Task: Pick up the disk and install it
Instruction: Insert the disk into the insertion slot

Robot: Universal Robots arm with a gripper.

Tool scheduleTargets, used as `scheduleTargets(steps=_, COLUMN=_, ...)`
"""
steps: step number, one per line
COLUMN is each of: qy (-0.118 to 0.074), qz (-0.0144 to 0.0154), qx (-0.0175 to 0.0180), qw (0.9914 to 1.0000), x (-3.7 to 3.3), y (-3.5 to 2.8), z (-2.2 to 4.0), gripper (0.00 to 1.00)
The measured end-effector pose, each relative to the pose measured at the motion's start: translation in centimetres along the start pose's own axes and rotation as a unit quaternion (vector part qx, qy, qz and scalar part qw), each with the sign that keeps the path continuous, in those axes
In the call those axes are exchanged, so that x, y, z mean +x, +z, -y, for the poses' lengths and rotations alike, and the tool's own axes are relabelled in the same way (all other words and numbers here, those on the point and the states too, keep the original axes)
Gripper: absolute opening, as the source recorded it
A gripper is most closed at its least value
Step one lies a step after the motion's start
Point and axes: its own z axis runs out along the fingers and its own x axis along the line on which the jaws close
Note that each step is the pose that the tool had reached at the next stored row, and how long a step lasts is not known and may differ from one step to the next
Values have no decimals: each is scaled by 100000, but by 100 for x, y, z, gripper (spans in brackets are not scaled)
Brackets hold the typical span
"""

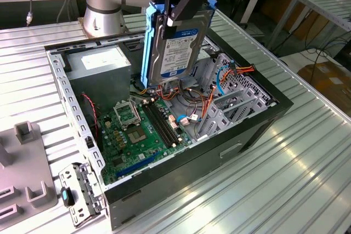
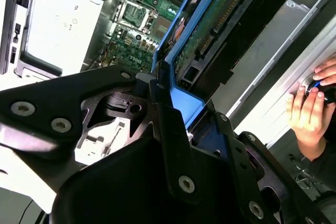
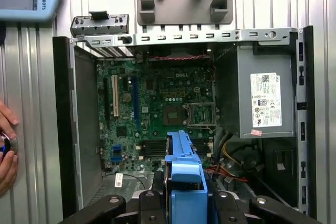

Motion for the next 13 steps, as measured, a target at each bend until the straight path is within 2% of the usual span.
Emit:
scheduleTargets(steps=4, qy=-2, qz=-10, qx=-4, qw=100000, x=67, y=3, z=6, gripper=37)
scheduleTargets(steps=7, qy=-1, qz=-1, qx=-18, qw=100000, x=123, y=7, z=31, gripper=37)
scheduleTargets(steps=13, qy=1, qz=-8, qx=-84, qw=100000, x=152, y=14, z=228, gripper=37)
